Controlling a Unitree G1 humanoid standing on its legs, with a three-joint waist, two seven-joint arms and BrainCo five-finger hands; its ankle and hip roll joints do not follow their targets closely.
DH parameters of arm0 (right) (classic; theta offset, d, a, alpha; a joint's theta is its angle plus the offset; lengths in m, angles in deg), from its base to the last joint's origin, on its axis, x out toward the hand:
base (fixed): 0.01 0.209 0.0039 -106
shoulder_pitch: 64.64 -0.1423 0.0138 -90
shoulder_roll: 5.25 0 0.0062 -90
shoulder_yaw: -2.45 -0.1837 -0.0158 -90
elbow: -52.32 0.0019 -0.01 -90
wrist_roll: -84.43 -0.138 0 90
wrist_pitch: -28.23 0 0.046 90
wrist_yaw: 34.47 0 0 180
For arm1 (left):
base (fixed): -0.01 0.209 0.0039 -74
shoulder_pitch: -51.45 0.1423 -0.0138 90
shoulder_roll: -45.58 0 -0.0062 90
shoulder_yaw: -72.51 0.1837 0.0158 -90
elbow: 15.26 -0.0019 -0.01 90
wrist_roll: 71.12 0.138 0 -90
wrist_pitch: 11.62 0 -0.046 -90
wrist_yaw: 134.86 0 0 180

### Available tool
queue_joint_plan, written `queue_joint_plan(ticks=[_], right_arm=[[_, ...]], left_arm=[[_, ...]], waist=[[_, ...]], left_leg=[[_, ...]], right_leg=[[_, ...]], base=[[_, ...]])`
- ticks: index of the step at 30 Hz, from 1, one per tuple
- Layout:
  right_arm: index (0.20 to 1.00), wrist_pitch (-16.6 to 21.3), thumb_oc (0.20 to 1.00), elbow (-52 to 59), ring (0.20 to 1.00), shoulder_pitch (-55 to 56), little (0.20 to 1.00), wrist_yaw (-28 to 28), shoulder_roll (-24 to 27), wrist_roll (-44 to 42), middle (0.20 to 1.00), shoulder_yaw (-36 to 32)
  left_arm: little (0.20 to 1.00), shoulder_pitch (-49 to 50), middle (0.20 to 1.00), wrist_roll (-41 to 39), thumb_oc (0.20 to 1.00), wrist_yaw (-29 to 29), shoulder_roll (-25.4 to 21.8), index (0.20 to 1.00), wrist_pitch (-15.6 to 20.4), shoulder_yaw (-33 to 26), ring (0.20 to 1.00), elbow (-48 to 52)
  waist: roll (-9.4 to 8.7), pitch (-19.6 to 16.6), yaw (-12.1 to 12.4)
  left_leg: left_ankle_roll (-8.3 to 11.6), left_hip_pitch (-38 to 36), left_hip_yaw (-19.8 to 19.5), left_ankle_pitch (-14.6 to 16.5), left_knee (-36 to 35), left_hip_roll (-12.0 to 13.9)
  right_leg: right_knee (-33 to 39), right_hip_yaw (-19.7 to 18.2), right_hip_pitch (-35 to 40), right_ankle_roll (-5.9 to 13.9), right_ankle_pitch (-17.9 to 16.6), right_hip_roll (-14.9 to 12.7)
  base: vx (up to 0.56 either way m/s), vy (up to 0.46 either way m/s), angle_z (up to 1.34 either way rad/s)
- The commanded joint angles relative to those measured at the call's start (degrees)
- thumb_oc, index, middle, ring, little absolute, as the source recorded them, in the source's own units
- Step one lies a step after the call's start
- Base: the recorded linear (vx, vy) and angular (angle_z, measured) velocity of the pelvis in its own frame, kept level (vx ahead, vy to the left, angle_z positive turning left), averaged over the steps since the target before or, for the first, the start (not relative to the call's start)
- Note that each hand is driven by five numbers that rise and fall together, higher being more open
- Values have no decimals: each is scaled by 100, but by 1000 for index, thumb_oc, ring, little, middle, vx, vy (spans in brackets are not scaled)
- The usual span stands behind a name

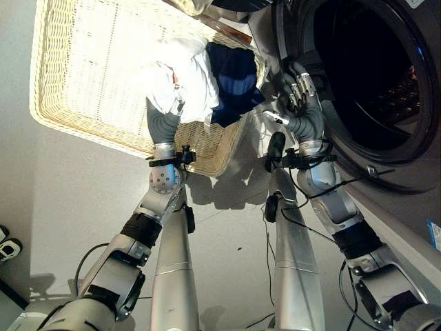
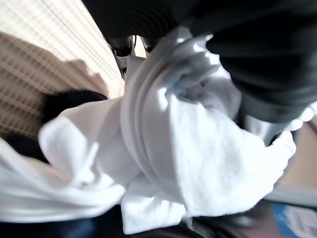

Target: Put the clothes into the washing machine.

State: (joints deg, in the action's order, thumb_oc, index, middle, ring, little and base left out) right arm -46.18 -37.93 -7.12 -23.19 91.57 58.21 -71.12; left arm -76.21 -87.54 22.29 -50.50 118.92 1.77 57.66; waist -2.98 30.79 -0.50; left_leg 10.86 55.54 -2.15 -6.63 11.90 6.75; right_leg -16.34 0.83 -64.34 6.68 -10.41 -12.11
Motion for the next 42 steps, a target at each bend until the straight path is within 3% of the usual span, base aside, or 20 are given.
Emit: queue_joint_plan(ticks=[1, 8, 20, 33, 34, 35, 36, 37, 42], right_arm=[[1000, -31, 1000, 829, 1000, 334, 1000, -643, -36, -810, 1000, -35], [1000, -468, 1000, 1170, 1000, 345, 1000, -1548, 25, -2425, 1000, 200], [1000, -444, 1000, 1370, 1000, 197, 1000, -1789, 6, -2903, 1000, 340], [1000, -417, 1000, 1551, 1000, -17, 1000, -2090, 82, -3525, 1000, 441], [884, -412, 884, 1550, 884, -32, 884, -2075, 91, -3525, 884, 448], [884, -412, 884, 1549, 884, -33, 884, -2075, 91, -3525, 884, 448], [385, -429, 385, 1563, 385, -37, 385, -2033, 112, -3506, 385, 447], [200, -420, 200, 1562, 200, -34, 200, -2008, 115, -3480, 200, 448], [200, -404, 200, 1503, 200, -5, 200, -1916, 98, -3425, 200, 463]], left_arm=[[200, -61, 200, 496, 200, 378, -97, 200, 372, -3, 200, 786], [200, -189, 200, 1459, 200, 504, -453, 200, -111, 377, 200, 1389], [200, -406, 200, 1945, 200, 749, -619, 200, -482, 881, 200, 1608], [200, -827, 200, 3127, 200, 456, -959, 200, -945, 1385, 200, 1619], [200, -841, 200, 3171, 200, 436, -966, 200, -928, 1395, 200, 1609], [200, -842, 200, 3172, 200, 435, -966, 200, -928, 1395, 200, 1608], [200, -875, 200, 3305, 200, 381, -994, 200, -945, 1411, 200, 1640], [200, -884, 200, 3368, 200, 345, -1000, 200, -942, 1425, 200, 1635], [200, -989, 200, 3814, 200, 79, -1026, 200, -1023, 1501, 200, 1624]], waist=[[250, -99, -78], [252, -99, -18], [251, -99, -1], [241, -99, -7], [240, -99, -6], [240, -99, -6], [239, -99, -12], [237, -99, -13], [222, -99, -27]], left_leg=[[-534, 112, -286, -10, 54, -372], [-559, 112, -303, -57, 70, -398], [-564, 168, -315, -74, 118, -417], [-550, 209, -307, -94, 154, -423], [-548, 217, -310, -93, 160, -420], [-548, 218, -310, -93, 161, -420], [-540, 227, -310, -95, 165, -416], [-537, 224, -308, -96, 166, -415], [-521, 196, -287, -112, 124, -399]], right_leg=[[-123, 227, 212, 396, -25, 205], [-87, 292, 248, 416, -75, 138], [-58, 311, 224, 452, -135, 96], [-29, 322, 196, 484, -196, 71], [-30, 320, 189, 485, -196, 68], [-30, 320, 189, 485, -196, 68], [-27, 313, 184, 487, -194, 70], [-25, 313, 186, 489, -197, 69], [3, 321, 215, 495, -202, 75]], base=[[0, 0, 0], [0, 0, 0], [0, 0, 0], [0, 0, 0], [0, 0, 0], [0, 0, 0], [0, 0, 0], [0, 0, 0], [0, 0, 0]])
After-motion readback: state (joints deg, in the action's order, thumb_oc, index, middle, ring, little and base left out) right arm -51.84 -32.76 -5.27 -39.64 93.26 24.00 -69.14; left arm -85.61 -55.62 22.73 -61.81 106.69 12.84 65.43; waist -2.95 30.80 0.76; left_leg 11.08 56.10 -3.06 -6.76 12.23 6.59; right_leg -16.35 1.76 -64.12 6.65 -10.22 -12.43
